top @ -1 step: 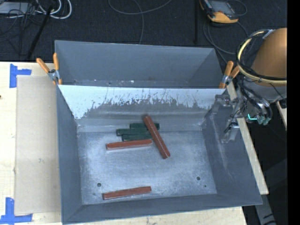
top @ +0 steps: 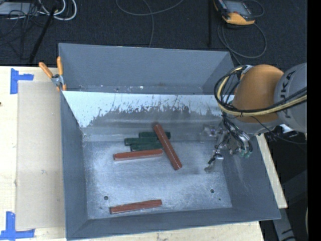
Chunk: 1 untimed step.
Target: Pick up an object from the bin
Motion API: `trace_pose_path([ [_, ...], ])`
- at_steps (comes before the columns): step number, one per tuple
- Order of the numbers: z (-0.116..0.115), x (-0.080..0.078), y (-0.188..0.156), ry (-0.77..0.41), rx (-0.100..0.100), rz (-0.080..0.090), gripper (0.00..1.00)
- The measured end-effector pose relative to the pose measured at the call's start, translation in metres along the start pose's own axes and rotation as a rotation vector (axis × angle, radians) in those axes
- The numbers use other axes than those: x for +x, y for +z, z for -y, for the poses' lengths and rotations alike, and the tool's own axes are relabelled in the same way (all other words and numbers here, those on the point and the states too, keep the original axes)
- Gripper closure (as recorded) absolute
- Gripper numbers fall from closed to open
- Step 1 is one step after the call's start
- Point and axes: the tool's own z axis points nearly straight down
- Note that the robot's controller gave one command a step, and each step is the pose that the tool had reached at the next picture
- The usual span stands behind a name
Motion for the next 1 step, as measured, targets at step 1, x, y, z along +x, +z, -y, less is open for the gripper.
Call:
trace_pose_path([
  [1,-0.0893,-0.0219,0.0418,-0.406,0.003,0.008,0.00],
])
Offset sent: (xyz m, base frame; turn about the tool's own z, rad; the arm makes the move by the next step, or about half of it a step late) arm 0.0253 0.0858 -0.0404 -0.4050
